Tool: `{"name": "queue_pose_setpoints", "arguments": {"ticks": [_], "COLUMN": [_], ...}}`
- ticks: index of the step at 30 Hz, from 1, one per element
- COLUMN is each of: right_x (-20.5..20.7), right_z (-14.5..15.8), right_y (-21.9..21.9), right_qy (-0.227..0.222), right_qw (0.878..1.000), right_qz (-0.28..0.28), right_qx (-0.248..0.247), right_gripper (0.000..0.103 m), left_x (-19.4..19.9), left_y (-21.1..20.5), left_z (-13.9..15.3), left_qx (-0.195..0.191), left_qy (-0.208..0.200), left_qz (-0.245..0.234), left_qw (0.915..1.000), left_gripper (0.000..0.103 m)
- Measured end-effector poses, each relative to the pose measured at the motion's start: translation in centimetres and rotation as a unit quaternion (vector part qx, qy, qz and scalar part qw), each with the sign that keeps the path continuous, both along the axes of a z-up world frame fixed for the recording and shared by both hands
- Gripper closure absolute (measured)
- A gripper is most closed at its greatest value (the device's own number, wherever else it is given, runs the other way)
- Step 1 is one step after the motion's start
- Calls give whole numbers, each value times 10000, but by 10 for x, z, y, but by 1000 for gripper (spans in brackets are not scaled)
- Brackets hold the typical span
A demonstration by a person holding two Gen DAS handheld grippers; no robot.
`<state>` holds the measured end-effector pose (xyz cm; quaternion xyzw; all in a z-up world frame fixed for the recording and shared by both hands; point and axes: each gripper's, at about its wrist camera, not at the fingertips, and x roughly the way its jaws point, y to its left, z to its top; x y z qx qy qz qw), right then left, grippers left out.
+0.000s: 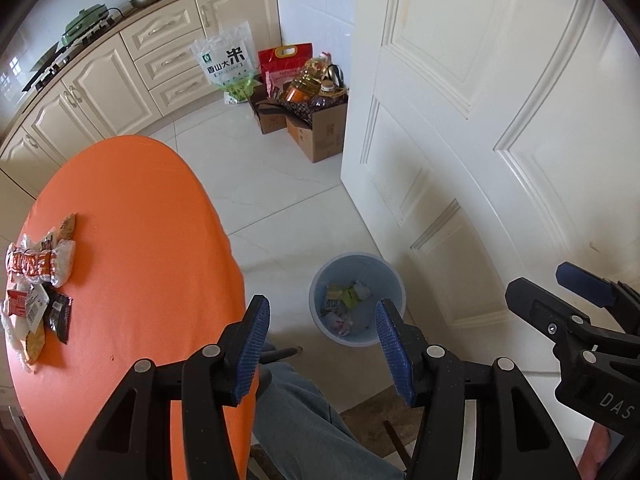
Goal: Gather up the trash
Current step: 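Return both open tools over the remaining trash on the table, then grasp the black snack wrapper with the right tool and lift it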
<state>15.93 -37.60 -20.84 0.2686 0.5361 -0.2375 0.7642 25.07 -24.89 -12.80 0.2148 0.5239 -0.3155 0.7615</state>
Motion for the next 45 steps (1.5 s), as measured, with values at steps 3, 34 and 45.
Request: {"name": "queue_pose_setpoints", "arguments": {"ticks": [3,34,45], "right_x": [-1,122,216], "right_z": [13,47,-7], "right_y": [12,218,299], "right_qy": [-106,-844,-459], "right_qw": [9999,9662,9357], "right_qz": [86,2437,3490], "right_qx": [-72,-12,244], "right_gripper": [21,9,9], "left_x": [-9,-11,47], "left_y": [18,331,404], "left_z": [13,96,71], "left_qx": [-109,-608,-637], "left_qy": [-85,-616,-121], "left_qz": [43,2789,3605], "left_qw": [9999,9564,9305], "left_gripper": [51,26,25]}}
